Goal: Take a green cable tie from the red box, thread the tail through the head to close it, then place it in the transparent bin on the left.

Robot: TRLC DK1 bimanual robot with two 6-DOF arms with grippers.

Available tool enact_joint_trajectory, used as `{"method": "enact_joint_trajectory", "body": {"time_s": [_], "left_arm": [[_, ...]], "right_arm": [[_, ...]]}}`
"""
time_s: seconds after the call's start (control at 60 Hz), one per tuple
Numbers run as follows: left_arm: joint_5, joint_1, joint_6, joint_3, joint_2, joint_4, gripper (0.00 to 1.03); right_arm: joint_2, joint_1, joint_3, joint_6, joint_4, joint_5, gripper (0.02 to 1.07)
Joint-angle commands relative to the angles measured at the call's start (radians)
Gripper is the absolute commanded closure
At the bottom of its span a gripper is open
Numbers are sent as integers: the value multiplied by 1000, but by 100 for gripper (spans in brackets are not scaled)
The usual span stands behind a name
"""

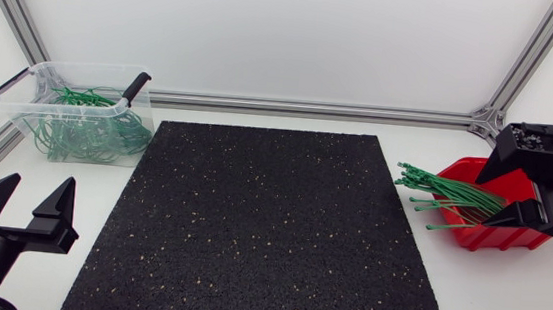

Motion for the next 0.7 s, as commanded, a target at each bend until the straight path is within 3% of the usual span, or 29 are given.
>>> {"method": "enact_joint_trajectory", "body": {"time_s": [0.0, 0.333, 0.483, 0.567, 0.683], "left_arm": [[4, -9, -14, -41, -4, -17, 3], [6, -7, -14, -41, -2, -19, 3], [7, -4, -14, -39, -2, -20, 3], [6, -3, -14, -39, -2, -20, 3], [7, -3, -14, -39, -2, -22, 3]], "right_arm": [[6, 3, -73, -99, 35, 0, 6], [-24, 50, -300, -129, 319, 74, 21], [-68, 75, -405, -124, 452, 115, 23], [-91, 84, -451, -124, 506, 123, 34], [-125, 92, -517, -122, 598, 140, 35]]}}
